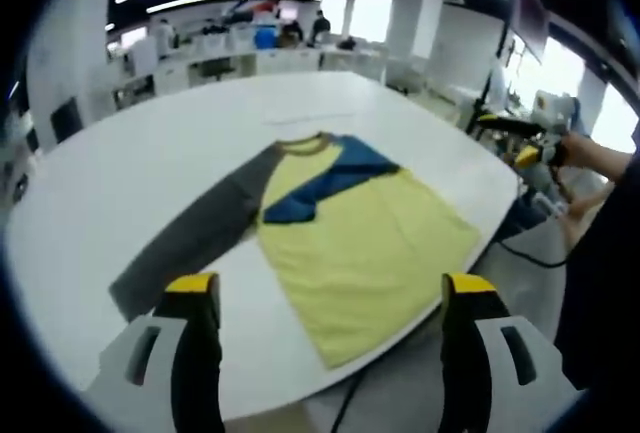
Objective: Fold the garment on the visible template until the final outline fits inside the template.
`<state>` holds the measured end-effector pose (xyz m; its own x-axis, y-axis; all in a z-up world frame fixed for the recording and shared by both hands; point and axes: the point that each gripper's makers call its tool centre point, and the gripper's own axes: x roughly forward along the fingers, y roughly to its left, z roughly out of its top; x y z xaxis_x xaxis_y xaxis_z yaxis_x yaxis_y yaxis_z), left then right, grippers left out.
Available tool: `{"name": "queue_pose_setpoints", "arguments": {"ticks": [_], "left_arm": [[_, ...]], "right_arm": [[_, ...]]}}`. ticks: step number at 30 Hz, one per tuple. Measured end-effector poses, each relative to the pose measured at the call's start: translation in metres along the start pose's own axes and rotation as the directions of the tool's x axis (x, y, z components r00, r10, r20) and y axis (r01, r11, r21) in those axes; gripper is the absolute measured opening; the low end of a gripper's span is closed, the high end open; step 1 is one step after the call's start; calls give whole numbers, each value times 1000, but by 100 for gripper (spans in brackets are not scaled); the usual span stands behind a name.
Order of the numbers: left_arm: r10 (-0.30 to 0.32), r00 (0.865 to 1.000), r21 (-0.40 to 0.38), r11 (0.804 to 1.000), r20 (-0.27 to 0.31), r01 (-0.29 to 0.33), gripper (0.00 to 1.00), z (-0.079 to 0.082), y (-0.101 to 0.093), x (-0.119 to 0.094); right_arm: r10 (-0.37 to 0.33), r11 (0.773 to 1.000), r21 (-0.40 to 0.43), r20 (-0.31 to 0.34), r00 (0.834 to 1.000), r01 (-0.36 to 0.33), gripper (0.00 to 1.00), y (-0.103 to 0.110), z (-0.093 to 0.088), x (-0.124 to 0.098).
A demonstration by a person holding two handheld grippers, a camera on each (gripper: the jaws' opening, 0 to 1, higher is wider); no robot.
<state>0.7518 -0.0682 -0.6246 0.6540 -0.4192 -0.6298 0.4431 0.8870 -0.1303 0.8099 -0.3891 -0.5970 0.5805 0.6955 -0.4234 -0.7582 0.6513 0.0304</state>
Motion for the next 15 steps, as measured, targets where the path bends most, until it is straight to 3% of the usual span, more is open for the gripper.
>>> {"name": "queue_pose_setpoints", "arguments": {"ticks": [10, 15], "left_arm": [[8, 1000, -2, 1000, -14, -8, 87, -6, -1, 0], [2, 1000, 0, 1000, -11, -2, 87, -3, -4, 2]], "right_arm": [[-67, 996, 49, -62, 996, 70, 100, -9, -37, -24], [-67, 996, 48, -83, 994, 71, 100, -8, -42, -25]]}}
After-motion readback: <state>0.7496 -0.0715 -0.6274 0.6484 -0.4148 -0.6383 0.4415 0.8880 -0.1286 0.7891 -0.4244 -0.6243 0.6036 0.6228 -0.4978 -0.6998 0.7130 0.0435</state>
